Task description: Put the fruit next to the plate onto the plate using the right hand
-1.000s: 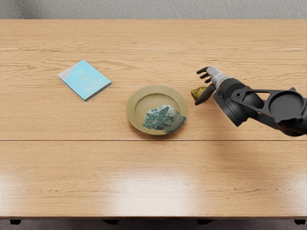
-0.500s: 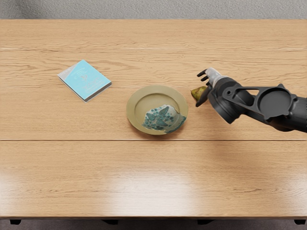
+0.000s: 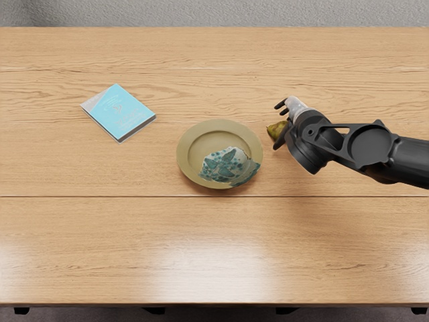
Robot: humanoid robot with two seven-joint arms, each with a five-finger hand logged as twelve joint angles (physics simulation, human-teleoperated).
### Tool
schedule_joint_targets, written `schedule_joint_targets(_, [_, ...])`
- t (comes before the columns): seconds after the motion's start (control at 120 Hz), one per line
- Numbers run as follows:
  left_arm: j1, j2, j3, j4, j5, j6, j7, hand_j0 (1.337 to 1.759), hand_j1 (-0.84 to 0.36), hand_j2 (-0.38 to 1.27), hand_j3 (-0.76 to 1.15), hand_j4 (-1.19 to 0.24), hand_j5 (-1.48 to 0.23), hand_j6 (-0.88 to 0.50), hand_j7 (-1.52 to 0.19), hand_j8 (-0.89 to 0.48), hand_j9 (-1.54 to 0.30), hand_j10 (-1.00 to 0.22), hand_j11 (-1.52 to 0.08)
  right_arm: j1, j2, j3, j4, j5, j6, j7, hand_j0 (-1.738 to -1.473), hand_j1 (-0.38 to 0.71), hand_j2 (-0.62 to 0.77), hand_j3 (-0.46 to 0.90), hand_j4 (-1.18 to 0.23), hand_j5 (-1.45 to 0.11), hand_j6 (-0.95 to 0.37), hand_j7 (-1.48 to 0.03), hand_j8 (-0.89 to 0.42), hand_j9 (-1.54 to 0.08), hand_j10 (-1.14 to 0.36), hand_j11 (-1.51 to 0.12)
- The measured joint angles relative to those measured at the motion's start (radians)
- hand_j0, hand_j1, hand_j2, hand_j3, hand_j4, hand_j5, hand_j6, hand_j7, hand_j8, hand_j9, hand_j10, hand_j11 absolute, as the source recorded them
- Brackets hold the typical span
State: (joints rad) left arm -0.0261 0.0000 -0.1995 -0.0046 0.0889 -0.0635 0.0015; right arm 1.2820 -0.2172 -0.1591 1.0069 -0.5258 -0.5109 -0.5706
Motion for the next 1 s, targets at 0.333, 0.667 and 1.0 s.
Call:
schedule_joint_targets(0.333, [0.0,0.0,0.0,0.0,0.0,0.0,0.0,1.658,0.32,0.0,0.0,-0.02,-0.03,-0.02,-0.03,-0.02,-0.03,-0.02,-0.03,0.001,0.002,-0.037,-0.031,-0.001,0.004,0.001,-1.658,0.08,-0.07,0.0,-0.36,-0.46,-0.36,-0.46,-0.36,-0.46,-0.36,-0.46])
schedule_joint_targets(0.667, [0.0,0.0,0.0,0.0,0.0,0.0,0.0,1.658,0.32,0.0,0.0,-0.02,-0.03,-0.02,-0.03,-0.02,-0.03,-0.02,-0.03,0.013,0.007,-0.041,-0.033,-0.001,0.032,0.001,-1.658,0.14,-0.08,0.0,-0.41,-0.53,-0.41,-0.53,-0.41,-0.53,-0.41,-0.53])
schedule_joint_targets(1.0, [0.0,0.0,0.0,0.0,0.0,0.0,0.0,1.658,0.32,0.0,0.0,-0.02,-0.03,-0.02,-0.03,-0.02,-0.03,-0.02,-0.03,0.005,0.037,-0.042,-0.061,-0.002,0.035,0.005,-1.658,0.16,-0.08,0.0,-0.43,-0.55,-0.43,-0.56,-0.42,-0.56,-0.43,-0.56])
